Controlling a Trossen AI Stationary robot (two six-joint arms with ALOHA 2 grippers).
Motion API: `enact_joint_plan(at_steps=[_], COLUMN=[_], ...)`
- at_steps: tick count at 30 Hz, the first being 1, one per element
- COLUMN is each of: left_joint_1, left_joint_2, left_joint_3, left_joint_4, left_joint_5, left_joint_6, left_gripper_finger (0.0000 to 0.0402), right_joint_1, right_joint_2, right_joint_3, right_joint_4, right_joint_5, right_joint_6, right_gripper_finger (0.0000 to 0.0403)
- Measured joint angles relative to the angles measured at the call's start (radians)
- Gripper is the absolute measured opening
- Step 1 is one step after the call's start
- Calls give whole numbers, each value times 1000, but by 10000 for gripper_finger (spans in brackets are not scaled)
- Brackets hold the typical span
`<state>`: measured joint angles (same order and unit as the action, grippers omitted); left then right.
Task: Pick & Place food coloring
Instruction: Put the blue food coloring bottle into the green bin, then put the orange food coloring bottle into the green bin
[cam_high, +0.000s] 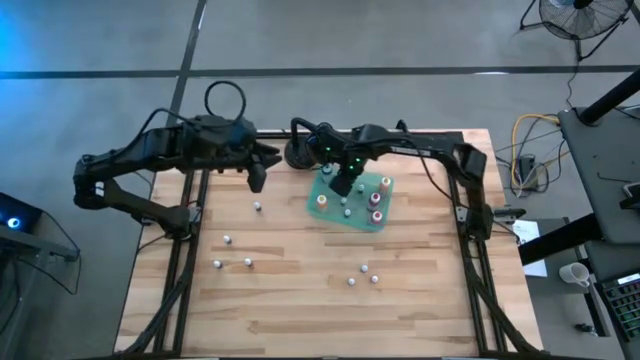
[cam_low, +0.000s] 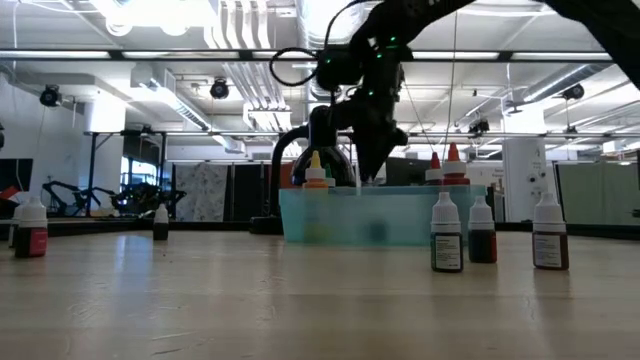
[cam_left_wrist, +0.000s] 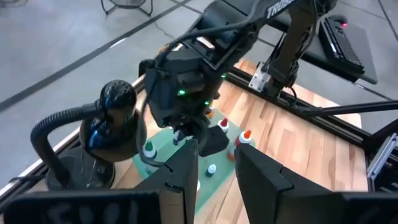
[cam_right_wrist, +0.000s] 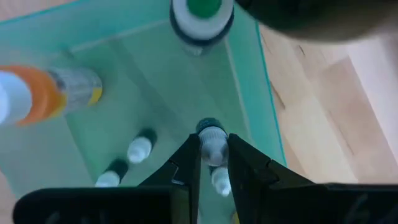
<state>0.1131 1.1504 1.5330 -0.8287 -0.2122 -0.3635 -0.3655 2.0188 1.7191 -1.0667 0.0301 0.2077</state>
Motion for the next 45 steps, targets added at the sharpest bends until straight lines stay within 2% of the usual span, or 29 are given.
enact_joint_plan(at_steps=[12,20,31,39,45], left_joint_1=[0,0,0,-1,-1], left_joint_2=[1,6,5,-8,-29], left_joint_3=[0,-4,-83,-85,-85], left_joint_4=[-26,-41,-39,0,6], left_joint_5=[1,1,1,14,14], left_joint_6=[-3,12,13,9,22], left_gripper_finger=[80,80,80,80,80], right_joint_1=[-6,-8,-8,-8,-6], right_joint_2=[143,143,143,137,56], right_joint_3=[41,29,28,27,28], right_joint_4=[5,68,75,71,68], right_joint_5=[-68,-64,-63,-61,-59], right_joint_6=[-53,-64,-53,-53,-50], right_gripper_finger=[54,56,111,109,109])
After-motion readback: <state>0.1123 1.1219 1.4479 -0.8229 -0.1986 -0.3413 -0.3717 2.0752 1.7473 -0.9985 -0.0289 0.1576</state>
